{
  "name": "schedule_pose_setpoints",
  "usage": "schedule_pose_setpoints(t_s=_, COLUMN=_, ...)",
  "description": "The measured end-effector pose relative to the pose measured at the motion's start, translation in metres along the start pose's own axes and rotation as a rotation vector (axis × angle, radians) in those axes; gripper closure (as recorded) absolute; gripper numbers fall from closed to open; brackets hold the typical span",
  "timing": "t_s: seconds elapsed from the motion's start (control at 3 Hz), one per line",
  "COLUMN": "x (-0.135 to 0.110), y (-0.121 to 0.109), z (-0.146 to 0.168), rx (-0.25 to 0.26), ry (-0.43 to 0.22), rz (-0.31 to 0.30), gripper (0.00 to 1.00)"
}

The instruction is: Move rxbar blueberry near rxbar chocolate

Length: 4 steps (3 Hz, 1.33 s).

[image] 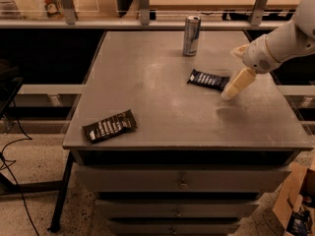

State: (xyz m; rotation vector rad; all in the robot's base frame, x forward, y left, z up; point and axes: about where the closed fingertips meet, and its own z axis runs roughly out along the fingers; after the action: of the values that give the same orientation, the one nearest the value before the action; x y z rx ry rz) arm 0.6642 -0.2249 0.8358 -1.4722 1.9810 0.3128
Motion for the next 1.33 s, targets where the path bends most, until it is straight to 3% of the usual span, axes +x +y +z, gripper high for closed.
schedule_pose_setpoints(t_s=0.67, x=0.0097, y=0.0114, z=0.0175, rx=-0.043, ry=-0.007, rz=0.004, gripper=0.33)
schedule_pose_setpoints(t_s=1.0, x=0.0066, y=0.0105, z=0.0136, rx=-0.044, ry=-0.006, rz=0.003, gripper=0.34)
schedule_pose_setpoints(t_s=1.33, x=0.0059, y=0.0104, z=0.0129, rx=-0.044, ry=-0.006, rz=0.003, gripper=0.52)
